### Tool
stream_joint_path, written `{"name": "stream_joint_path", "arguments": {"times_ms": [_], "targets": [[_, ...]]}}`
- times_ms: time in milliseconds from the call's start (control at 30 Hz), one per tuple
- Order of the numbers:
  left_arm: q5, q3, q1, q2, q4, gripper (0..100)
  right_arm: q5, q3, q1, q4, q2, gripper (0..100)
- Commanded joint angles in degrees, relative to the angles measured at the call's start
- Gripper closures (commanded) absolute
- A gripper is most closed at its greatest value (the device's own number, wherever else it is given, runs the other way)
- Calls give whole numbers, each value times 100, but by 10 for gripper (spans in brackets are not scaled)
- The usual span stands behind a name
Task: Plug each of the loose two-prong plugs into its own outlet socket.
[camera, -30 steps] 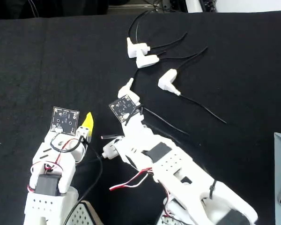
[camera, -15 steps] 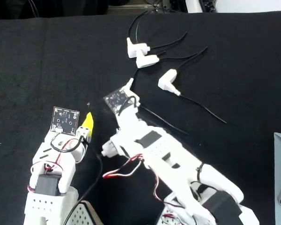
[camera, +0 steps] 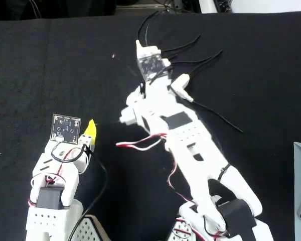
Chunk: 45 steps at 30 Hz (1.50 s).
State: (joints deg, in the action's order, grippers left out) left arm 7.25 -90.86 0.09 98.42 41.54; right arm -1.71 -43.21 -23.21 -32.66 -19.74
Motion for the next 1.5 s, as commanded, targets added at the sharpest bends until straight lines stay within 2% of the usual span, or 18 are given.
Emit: {"name": "stream_joint_path", "arguments": {"times_ms": [0,67,267,400,667,733,833,933,967,1300,1467], "targets": [[44,48,-57,44,-158,852,35,426,114,88,4,856],[44,40,-48,44,-158,852,35,435,114,88,4,805],[44,40,-48,44,-149,852,35,435,114,-97,-136,825],[44,40,-57,44,-149,852,35,435,114,-774,-637,825],[18,66,-66,44,-176,852,44,374,334,-2813,-2000,826],[9,119,-66,44,-176,852,44,198,519,-2971,-2264,851],[0,268,-75,202,-123,855,44,-224,774,-2787,-2651,939],[0,259,-127,598,-114,939,44,-752,949,-2541,-3169,985],[0,312,-127,659,-18,975,44,-945,976,-2523,-3371,980],[0,963,-127,580,1829,970,44,-2730,976,-2505,-5807,980],[0,927,-312,580,2268,970,44,-3512,985,-2514,-6993,980]]}}
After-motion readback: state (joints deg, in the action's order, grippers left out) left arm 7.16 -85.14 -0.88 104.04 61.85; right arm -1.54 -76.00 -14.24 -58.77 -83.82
